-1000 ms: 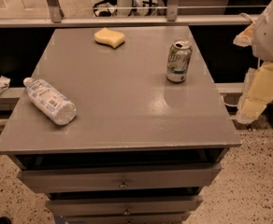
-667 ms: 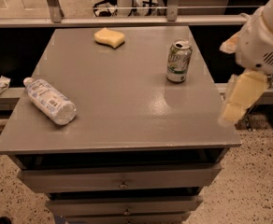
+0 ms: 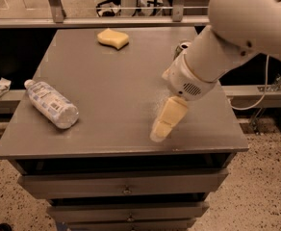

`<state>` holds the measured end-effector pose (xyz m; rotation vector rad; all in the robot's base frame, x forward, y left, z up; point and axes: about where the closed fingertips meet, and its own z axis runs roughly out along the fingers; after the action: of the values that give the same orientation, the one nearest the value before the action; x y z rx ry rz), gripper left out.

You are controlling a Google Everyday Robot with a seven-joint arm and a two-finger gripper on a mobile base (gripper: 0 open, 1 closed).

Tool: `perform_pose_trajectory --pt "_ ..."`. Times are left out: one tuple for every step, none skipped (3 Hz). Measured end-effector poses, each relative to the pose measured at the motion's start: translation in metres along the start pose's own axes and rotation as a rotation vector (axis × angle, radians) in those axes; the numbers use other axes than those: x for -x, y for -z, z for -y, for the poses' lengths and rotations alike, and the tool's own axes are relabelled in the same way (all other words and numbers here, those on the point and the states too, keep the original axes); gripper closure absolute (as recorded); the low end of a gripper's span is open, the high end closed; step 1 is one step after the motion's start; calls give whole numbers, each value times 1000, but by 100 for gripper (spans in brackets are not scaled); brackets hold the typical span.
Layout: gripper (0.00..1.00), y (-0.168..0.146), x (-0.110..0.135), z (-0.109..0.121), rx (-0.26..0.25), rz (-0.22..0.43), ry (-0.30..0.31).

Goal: Move blue plastic bottle near 7up can

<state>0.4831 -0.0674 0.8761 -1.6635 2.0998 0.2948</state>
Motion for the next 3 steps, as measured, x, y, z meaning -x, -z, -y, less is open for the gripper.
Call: perform_pose_trajectory --pt "0 -36 49 4 31 116 -10" --pt "0 -37 50 4 27 122 -16" --pt "0 -42 59 2 4 162 -60"
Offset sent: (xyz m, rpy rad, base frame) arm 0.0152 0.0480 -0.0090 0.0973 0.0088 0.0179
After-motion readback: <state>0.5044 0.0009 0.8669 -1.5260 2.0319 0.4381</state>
